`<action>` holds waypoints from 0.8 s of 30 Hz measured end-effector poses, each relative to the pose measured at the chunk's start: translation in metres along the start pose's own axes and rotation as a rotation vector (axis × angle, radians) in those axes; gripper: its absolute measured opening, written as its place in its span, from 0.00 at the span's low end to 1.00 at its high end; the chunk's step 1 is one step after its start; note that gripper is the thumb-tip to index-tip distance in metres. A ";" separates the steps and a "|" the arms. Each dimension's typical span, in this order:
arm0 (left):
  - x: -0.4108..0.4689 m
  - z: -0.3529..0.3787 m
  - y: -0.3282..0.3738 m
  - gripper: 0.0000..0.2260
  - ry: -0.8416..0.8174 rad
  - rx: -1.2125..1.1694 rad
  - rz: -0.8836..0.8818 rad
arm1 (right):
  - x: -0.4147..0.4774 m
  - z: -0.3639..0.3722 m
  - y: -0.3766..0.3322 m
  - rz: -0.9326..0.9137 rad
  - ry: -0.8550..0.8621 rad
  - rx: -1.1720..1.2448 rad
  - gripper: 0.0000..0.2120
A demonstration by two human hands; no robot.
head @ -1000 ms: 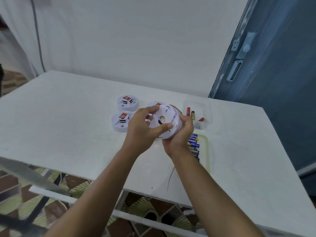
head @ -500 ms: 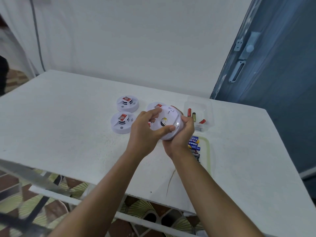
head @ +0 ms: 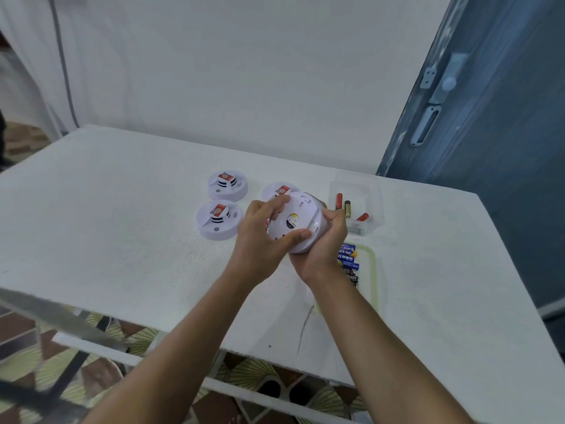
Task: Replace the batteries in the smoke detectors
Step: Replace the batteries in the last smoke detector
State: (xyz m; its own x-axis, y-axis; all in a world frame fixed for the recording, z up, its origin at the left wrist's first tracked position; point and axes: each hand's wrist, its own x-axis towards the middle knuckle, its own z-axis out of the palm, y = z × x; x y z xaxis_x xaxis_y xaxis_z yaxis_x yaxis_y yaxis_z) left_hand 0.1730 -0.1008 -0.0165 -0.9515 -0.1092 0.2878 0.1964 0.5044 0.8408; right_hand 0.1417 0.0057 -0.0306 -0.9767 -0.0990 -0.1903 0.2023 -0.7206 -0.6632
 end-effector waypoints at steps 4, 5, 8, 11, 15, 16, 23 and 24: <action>-0.001 0.000 -0.001 0.30 0.028 -0.047 -0.022 | -0.001 0.005 -0.001 -0.056 0.010 -0.045 0.33; 0.000 0.000 -0.001 0.31 0.030 -0.061 -0.036 | -0.001 0.005 -0.001 -0.065 0.012 -0.049 0.33; 0.004 -0.001 0.001 0.31 0.033 -0.068 -0.054 | 0.000 0.005 -0.002 -0.067 0.011 -0.064 0.30; 0.005 -0.003 0.001 0.30 0.024 -0.045 -0.026 | 0.001 0.007 -0.002 -0.048 0.005 -0.062 0.28; 0.004 -0.007 -0.001 0.29 -0.028 -0.005 0.044 | 0.001 0.007 -0.002 -0.007 0.005 -0.069 0.31; 0.004 -0.007 -0.002 0.29 -0.044 0.015 0.057 | 0.001 0.005 -0.002 -0.002 0.001 -0.074 0.29; 0.007 -0.010 -0.007 0.30 -0.102 0.064 0.082 | 0.002 0.002 -0.003 0.046 -0.041 -0.061 0.24; 0.007 -0.010 -0.008 0.30 -0.104 0.071 0.083 | 0.002 0.003 -0.003 0.053 -0.034 -0.064 0.25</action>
State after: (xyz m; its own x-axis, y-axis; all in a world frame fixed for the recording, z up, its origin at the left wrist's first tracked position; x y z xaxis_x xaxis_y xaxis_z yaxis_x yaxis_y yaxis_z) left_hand 0.1675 -0.1142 -0.0163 -0.9528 0.0226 0.3029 0.2617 0.5674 0.7808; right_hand 0.1390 0.0057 -0.0265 -0.9661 -0.1604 -0.2022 0.2571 -0.6684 -0.6980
